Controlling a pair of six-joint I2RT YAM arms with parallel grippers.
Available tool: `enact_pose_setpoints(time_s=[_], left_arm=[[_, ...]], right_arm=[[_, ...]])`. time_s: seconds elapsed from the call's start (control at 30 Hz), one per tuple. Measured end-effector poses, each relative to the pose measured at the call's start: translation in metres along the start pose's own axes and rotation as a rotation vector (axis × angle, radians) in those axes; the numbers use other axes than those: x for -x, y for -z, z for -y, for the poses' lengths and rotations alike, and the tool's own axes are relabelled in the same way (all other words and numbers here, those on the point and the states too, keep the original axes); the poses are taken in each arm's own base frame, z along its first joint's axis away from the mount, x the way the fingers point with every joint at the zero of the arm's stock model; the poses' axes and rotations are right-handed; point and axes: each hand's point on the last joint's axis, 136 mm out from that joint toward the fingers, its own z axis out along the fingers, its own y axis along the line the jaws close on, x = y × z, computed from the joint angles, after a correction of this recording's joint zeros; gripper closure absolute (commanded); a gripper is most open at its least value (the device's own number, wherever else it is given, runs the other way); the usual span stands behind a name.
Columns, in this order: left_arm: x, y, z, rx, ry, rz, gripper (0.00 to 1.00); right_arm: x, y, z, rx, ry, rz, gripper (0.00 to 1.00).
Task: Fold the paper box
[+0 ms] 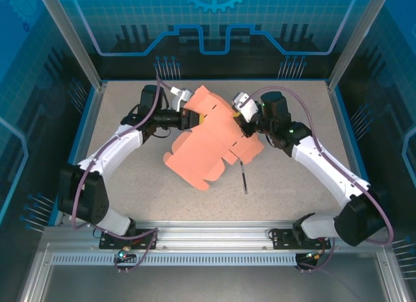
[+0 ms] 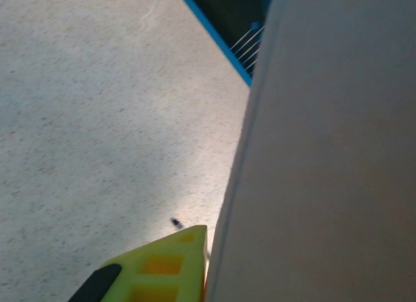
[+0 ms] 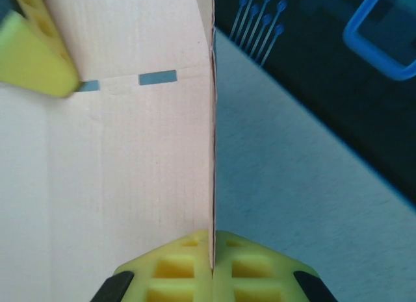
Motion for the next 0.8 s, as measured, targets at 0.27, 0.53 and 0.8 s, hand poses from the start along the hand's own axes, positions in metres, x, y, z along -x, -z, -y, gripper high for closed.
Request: enact_pose_setpoints(time_s=[0.27, 0.53, 0.8], left_arm=[[-0.034, -0.028, -0.065, 0.140, 0.086, -0.055, 0.52], [-0.023, 0.004, -0.101, 0.394, 0.085, 0.065, 0.39], [-0.027, 0.046, -0.073, 0.478, 0.054, 0.205, 0.39]], right_arm=[[-0.043, -0.031, -0.014, 0.165, -0.162, -0.137, 1.00], [-0.055, -0.046, -0.013, 0.197, -0.221, -0.207, 1.00], [-0.073, -0.068, 0.001, 0.174, -0.296, -0.301, 1.00]])
